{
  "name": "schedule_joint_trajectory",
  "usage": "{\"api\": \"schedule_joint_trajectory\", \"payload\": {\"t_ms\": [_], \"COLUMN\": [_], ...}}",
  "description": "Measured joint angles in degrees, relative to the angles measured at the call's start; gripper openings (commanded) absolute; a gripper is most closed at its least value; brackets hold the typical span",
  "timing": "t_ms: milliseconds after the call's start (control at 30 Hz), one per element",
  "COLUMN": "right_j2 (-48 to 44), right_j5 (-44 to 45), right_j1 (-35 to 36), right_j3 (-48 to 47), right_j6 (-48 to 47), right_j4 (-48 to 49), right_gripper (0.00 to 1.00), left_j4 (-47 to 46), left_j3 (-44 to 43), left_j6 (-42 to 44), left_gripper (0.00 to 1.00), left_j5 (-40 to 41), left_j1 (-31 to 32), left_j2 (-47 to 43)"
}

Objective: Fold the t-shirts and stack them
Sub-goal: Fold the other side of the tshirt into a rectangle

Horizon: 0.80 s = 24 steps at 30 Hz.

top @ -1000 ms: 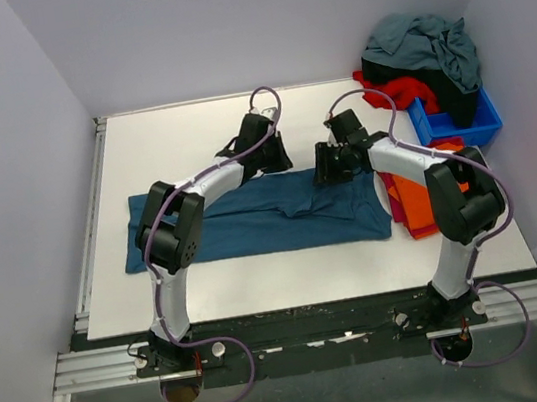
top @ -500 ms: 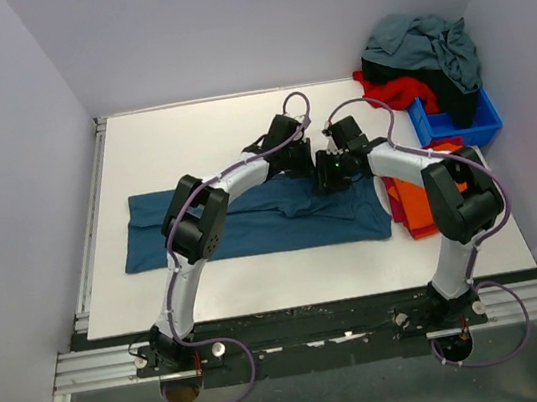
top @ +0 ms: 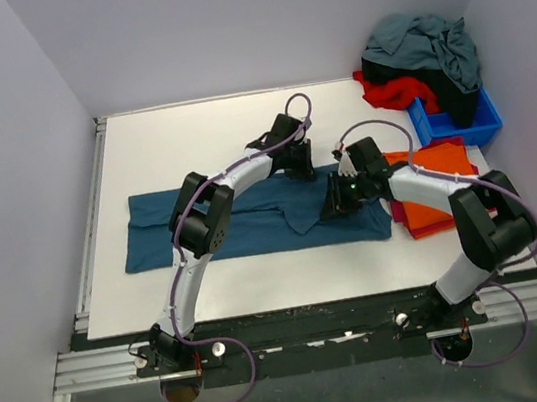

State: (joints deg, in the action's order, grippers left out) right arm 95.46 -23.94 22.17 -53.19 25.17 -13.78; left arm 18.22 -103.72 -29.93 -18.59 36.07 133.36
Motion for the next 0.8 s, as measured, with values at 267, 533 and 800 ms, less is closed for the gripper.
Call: {"api": "schedule_joint_trajectory", "payload": {"t_ms": [267,533,800], "right_j2": [-16.3,-12.9,-2.7], "right_j5": [-1.7,7.5,8.4], "right_j1": [0.0,-3.2,-5.4], "right_j3": [11.3,2.6,0.1], "right_j6": [1.2,2.9,4.6], "right_j4": [-2.4,-2.4,-0.4], "right_gripper": [0.29,0.30,0.30], "left_j4": [0.8,0.8,0.8], "left_j3": [-1.0,-1.0,-1.0], "left_j6": [0.3,0.3,0.3], "left_gripper": [0.00,0.00,0.00], "left_j5": [0.0,0.0,0.1], "left_j1": [0.0,0.0,0.0], "left_j2": [0.4,0.4,0.4]}}
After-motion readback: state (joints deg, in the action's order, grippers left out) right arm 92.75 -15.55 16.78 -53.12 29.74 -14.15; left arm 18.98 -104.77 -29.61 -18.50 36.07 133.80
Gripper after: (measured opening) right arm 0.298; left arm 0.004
